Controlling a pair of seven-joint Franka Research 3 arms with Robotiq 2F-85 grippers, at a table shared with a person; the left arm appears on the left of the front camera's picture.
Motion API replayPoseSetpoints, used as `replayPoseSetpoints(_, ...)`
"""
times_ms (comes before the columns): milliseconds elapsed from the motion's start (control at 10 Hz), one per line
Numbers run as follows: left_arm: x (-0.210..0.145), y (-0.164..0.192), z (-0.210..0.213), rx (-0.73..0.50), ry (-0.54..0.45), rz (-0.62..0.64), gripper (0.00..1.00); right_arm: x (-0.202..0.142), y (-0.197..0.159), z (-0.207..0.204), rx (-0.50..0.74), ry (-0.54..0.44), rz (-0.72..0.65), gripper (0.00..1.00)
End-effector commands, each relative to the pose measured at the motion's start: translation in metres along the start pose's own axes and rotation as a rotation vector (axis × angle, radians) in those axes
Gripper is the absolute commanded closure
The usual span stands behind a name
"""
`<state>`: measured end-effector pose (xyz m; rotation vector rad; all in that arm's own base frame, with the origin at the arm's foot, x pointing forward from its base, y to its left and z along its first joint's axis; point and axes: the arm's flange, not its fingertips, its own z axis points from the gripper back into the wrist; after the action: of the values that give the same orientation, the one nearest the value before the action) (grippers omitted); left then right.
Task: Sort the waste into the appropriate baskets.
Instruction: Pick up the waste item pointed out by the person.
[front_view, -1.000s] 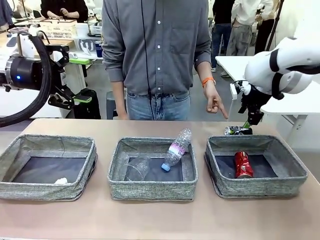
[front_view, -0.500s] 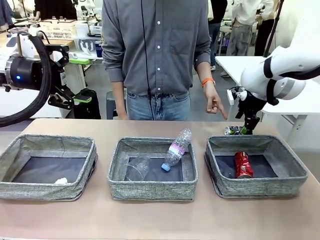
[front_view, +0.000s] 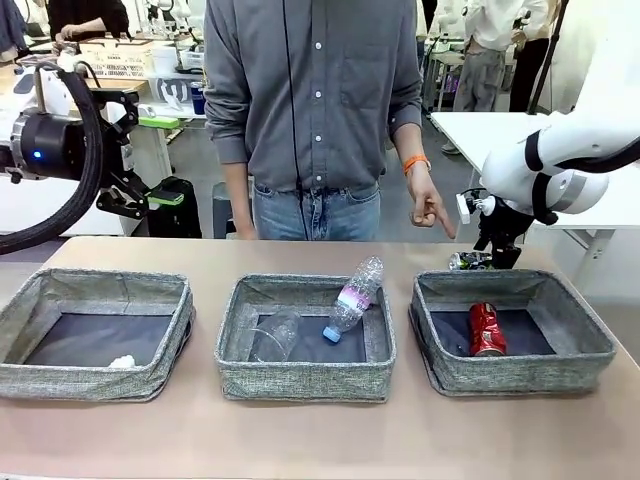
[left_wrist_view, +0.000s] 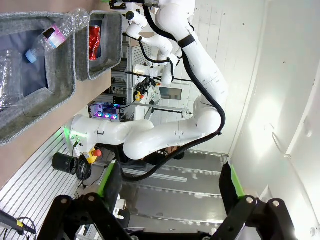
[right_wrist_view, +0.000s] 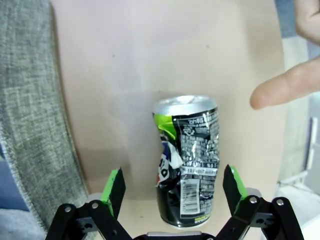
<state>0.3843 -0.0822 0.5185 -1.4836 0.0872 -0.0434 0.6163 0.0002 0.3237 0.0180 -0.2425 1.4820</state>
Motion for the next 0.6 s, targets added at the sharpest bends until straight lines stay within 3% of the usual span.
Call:
replayPoseSetpoints(0,-0.002,-0.003,-0.001,-0.018,0.0,0.001,0.0,-0.005,-0.002,-0.001,-0.035,-0.007,0.018,0.0)
replayPoseSetpoints(500,-0.002,-0.003,-0.001,-0.018,0.0,0.001,0.0,-0.017,-0.003,-0.015,-0.012,-0.035,-0.002,0.0)
